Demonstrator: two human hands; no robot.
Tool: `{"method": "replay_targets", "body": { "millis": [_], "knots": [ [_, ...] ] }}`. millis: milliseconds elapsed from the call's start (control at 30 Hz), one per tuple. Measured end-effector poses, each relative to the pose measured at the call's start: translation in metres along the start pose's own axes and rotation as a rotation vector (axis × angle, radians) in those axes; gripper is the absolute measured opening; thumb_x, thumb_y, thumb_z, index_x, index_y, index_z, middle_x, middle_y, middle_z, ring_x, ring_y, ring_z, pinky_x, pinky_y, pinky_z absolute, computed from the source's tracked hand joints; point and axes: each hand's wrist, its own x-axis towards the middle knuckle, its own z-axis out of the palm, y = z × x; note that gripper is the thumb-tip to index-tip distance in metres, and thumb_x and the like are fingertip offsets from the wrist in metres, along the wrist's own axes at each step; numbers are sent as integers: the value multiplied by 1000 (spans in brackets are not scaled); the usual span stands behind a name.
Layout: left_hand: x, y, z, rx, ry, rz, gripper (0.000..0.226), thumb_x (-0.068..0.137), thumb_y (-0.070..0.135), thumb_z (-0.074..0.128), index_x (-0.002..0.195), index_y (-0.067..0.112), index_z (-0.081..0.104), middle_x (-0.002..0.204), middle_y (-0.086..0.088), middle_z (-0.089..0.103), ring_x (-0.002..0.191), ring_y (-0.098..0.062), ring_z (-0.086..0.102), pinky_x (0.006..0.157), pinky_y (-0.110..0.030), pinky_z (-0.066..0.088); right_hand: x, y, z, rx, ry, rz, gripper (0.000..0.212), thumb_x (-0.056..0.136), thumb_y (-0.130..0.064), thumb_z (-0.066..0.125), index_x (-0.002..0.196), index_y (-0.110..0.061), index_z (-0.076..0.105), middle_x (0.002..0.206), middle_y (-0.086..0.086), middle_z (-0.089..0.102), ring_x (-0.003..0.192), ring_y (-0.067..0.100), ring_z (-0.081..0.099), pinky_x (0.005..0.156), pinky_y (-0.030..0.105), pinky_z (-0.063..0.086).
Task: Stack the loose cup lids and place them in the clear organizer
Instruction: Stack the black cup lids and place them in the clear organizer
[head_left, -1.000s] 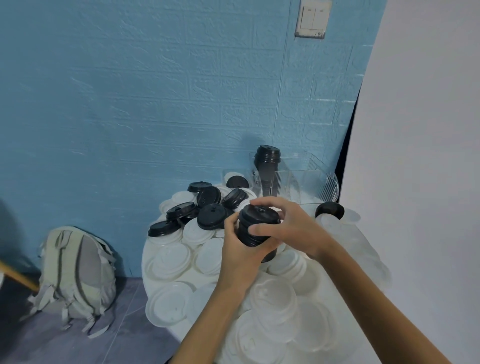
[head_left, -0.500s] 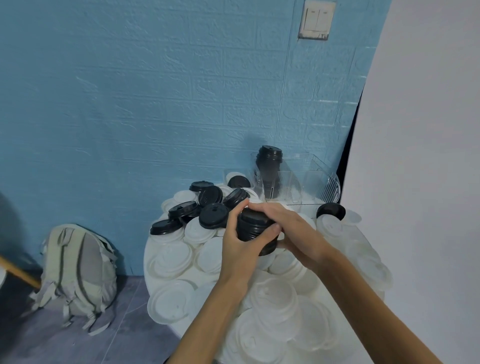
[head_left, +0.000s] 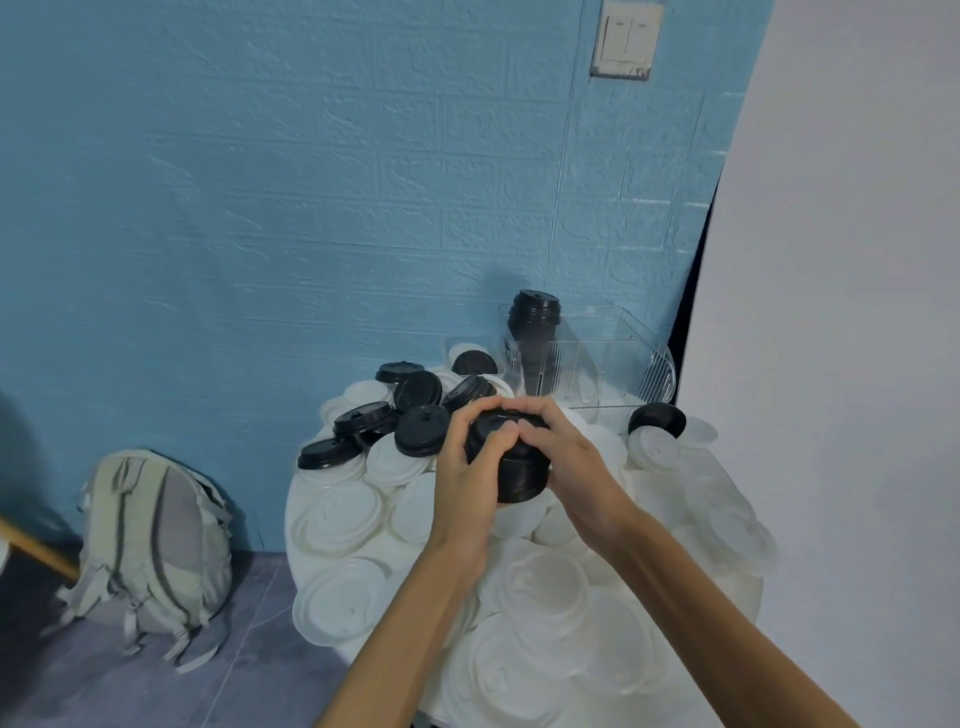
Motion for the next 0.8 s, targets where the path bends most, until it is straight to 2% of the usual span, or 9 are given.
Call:
{"method": "replay_targets", "body": {
  "millis": [100, 167, 267, 333, 400, 467, 567, 667, 800],
  "knots": [
    [1, 0, 0, 8, 0, -16, 24, 95, 23, 69, 112, 40, 70, 111, 17, 71, 111, -11, 67, 98, -55, 57, 1, -1, -7, -17, -86, 24, 25, 108, -32, 45, 126, -31, 62, 122, -6, 68, 113, 8, 65, 93, 31, 57],
    [2, -1, 0, -1, -4, -37, 25, 94, 25, 70, 113, 42, 70, 111, 18, 71, 110, -12, 68, 98, -55, 56, 9, -3, -24, -114, -60, 24, 31, 108, -41, 40, 129, -29, 60, 126, -6, 65, 115, 9, 62, 94, 33, 55],
    [1, 0, -1, -14, -18, -57, 26, 93, 28, 71, 113, 45, 71, 112, 19, 72, 112, -12, 68, 101, -54, 55, 38, 3, -71, -334, 317, -54, 32, 102, -41, 57, 126, -21, 62, 130, -1, 62, 113, 17, 59, 93, 33, 46],
    [0, 0, -2, -32, -31, -73, 26, 93, 31, 72, 114, 45, 71, 115, 17, 72, 113, -12, 68, 103, -53, 54, 57, 12, -109, -487, 539, -66, 44, 95, -39, 68, 130, -13, 60, 131, 4, 61, 120, 23, 57, 97, 34, 43],
    [-1, -1, -3, -53, -45, -85, 26, 93, 33, 71, 115, 45, 71, 123, 11, 70, 117, -15, 67, 104, -54, 53, 73, 26, -143, -576, 649, 19, 62, 88, -46, 71, 136, -11, 55, 137, 10, 57, 126, 31, 55, 106, 46, 44],
    [-1, -1, -2, -63, -57, -89, 27, 92, 34, 72, 117, 45, 70, 124, 10, 70, 117, -15, 67, 104, -54, 53, 83, 39, -164, -624, 669, 144, 79, 82, -60, 71, 141, -12, 48, 141, 15, 50, 127, 37, 53, 106, 56, 45],
    [-1, 0, 1, -71, -70, -85, 27, 92, 33, 72, 117, 45, 70, 120, 13, 72, 113, -12, 69, 104, -52, 53, 93, 55, -175, -683, 630, 246, 91, 76, -71, 70, 143, -13, 43, 143, 14, 44, 128, 36, 51, 106, 53, 45],
    [0, 1, 1, -68, -83, -81, 27, 93, 33, 72, 116, 46, 70, 122, 13, 71, 115, -13, 68, 104, -53, 53, 101, 63, -176, -699, 583, 280, 88, 76, -72, 71, 137, -13, 47, 136, 11, 45, 125, 34, 51, 102, 47, 47],
    [0, 1, -2, -69, -97, -77, 29, 92, 36, 71, 118, 47, 69, 126, 12, 69, 119, -14, 66, 105, -54, 53, 109, 70, -174, -741, 593, 274, 76, 76, -71, 72, 118, -11, 54, 120, 11, 55, 107, 30, 56, 87, 40, 47]
  ]
}}
